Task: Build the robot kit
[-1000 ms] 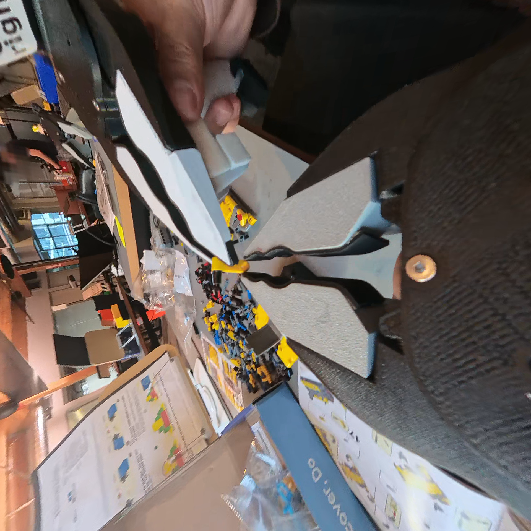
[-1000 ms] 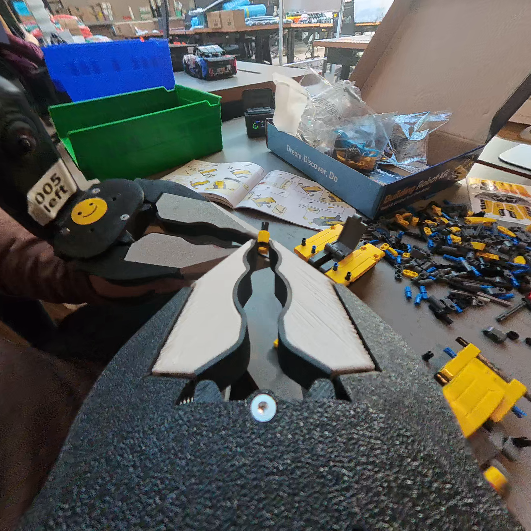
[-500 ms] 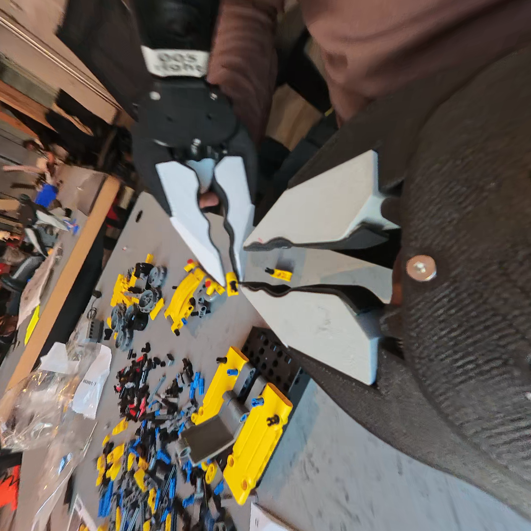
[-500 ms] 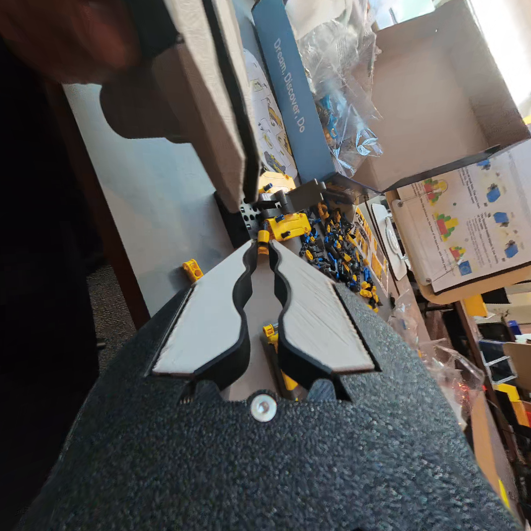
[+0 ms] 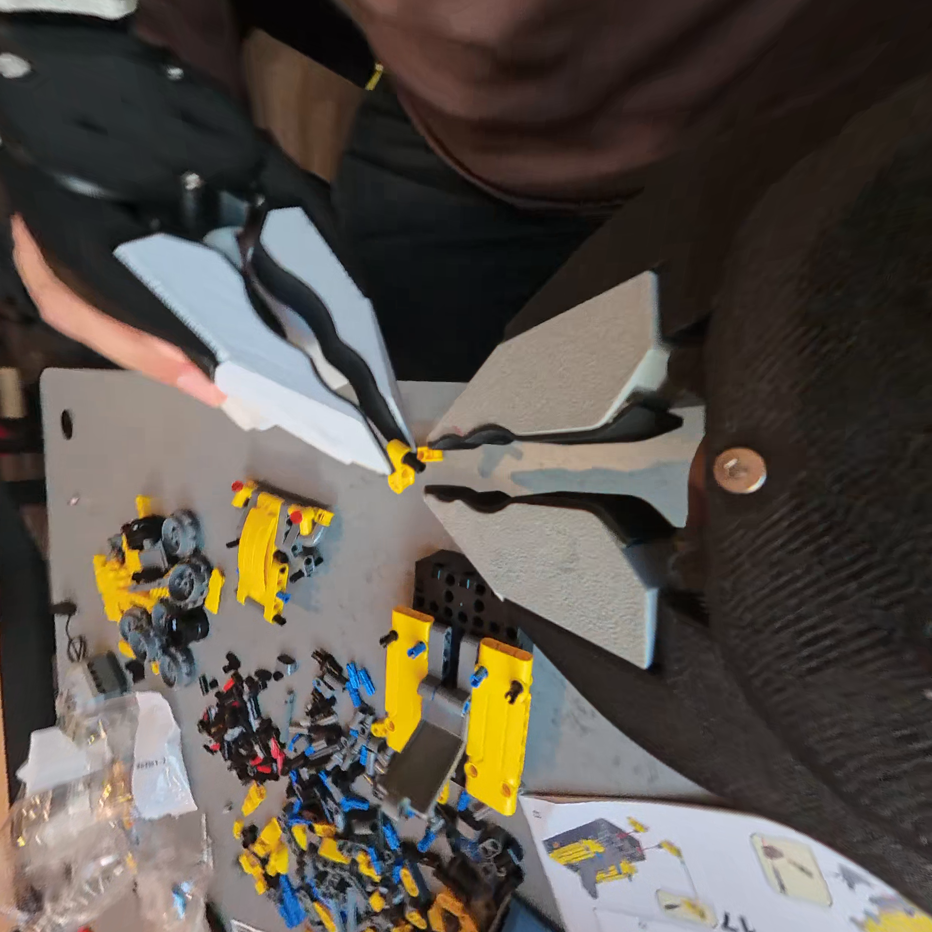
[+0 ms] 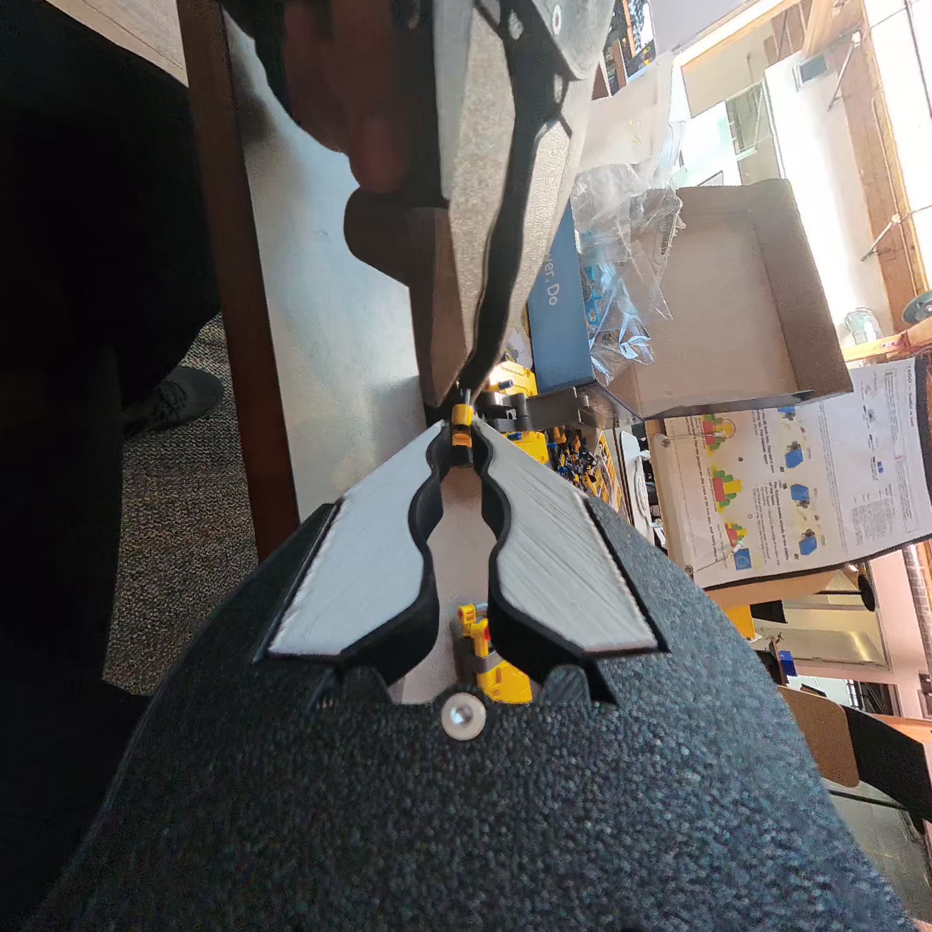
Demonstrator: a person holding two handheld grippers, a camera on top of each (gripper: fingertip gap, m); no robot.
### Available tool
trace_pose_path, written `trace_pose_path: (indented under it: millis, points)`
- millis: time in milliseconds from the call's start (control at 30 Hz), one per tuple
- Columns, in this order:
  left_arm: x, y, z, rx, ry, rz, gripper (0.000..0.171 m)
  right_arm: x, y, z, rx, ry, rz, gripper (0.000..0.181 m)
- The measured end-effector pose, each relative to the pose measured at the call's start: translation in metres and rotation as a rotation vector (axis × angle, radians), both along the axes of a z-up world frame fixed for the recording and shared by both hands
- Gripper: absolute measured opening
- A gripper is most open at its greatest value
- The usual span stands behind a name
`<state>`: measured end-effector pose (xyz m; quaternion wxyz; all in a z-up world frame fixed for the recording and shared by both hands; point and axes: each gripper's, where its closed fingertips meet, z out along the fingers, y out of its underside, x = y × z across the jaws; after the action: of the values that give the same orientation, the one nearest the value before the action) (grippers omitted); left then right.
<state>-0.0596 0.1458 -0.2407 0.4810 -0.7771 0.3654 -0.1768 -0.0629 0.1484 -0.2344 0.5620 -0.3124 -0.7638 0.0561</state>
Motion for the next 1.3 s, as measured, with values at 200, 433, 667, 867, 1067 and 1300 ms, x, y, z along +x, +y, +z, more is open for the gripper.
trace_pose_path:
  millis: [200,433,667,867,1067,1300]
  points:
    - [0.003,-0.001,-0.007,0.089,0.105,-0.023,0.011,0.002,0.000,-0.011,-0.013,-0.053,-0.001,0.004]
    - [0.004,-0.002,-0.010,0.188,0.236,-0.044,0.004,0.001,-0.003,-0.017,-0.030,-0.078,0.013,0.004]
    - [0.003,-0.001,-0.019,0.306,0.447,-0.065,0.003,0.002,-0.002,-0.027,-0.074,-0.110,0.013,0.004]
    - [-0.008,-0.001,-0.025,0.338,0.526,-0.049,0.002,0.007,0.001,-0.032,-0.241,-0.134,-0.003,0.007]
    - [-0.027,-0.005,-0.022,0.362,0.530,-0.015,0.002,0.020,-0.015,-0.042,-0.479,-0.206,0.033,0.000]
    - [-0.025,-0.009,-0.022,0.414,0.519,-0.041,0.002,0.017,0.030,-0.054,-0.460,-0.203,-0.121,0.000]
